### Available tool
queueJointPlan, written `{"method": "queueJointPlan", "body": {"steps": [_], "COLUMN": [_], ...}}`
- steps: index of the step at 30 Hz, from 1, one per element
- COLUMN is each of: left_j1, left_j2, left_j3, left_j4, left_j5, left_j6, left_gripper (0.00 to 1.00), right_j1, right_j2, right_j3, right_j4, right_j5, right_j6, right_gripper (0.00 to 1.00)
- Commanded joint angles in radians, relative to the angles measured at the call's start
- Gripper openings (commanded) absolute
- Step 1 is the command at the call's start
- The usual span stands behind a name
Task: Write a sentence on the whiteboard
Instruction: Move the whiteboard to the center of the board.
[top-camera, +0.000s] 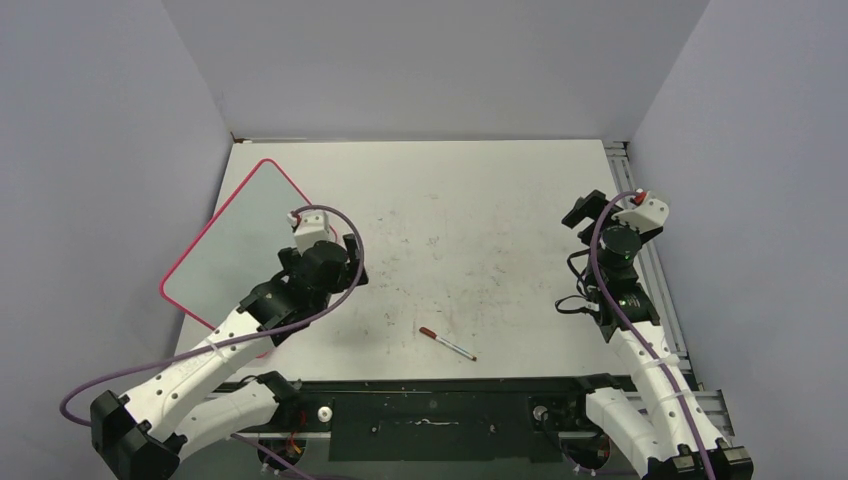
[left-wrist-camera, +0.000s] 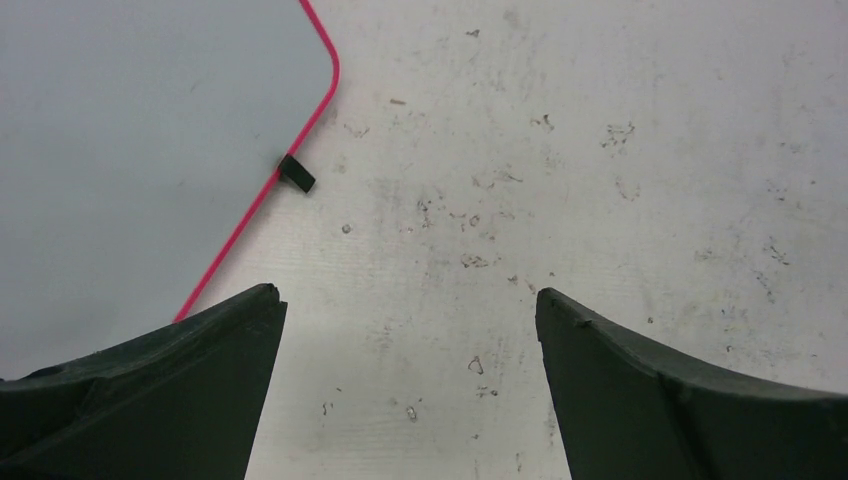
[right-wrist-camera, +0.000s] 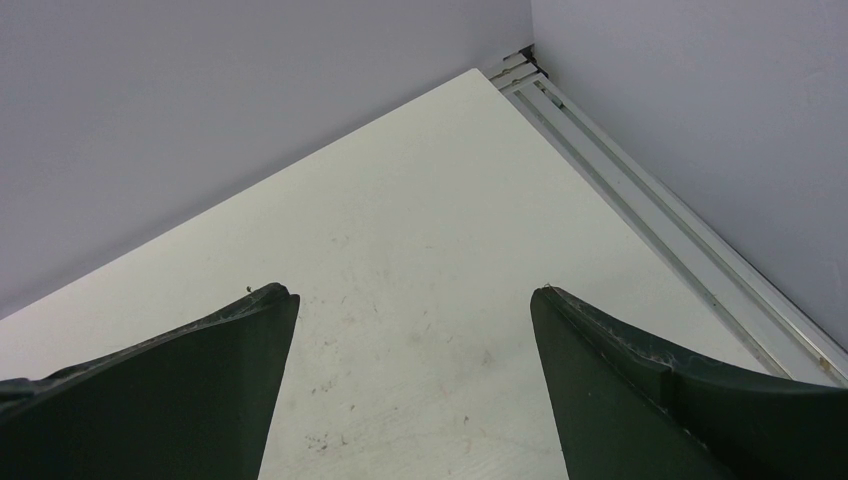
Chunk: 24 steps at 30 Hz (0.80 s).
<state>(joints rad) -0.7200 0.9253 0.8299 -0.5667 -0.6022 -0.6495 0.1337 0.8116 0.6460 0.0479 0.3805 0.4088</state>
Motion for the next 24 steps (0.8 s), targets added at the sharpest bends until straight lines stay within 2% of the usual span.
{"method": "queueJointPlan", "body": {"steps": [1,7,14,18,24], "left_j1": [-0.005,-0.002,0.002,0.016,0.156], "left_j2": [-0.027,-0.04,-0.011,0.014,0.038], "left_j3": [-0.071,-0.147,-0.245,-0.287,-0.368], "left_j4": [-0.089,-0.249,-0.293,-0.277,-0.098], "left_j5": [-0.069,-0.157,-0.231,-0.278,-0.198], "left_j6": [-0.209,-0.446,-0.673,-0.741,-0.639], "left_gripper": [0.96,0.96,1.0,0.85,0.79], "right_j1": [0.002,0.002,0.002,0.002,0.001], "right_j2": [-0.007,0.005,0.003,-0.004,0.001], "right_j3": [0.041,0.044,0.046,0.044,0.04], "right_j4": [0.016,0.015,0.009,0.008,0.009], "right_j5": [-0.006,-0.02,-0.027,-0.028,-0.031], "right_j6": [0.013,0.018,0.023,0.025,0.022], "right_gripper": [0.9,0.9,0.9,0.9,0.9]}}
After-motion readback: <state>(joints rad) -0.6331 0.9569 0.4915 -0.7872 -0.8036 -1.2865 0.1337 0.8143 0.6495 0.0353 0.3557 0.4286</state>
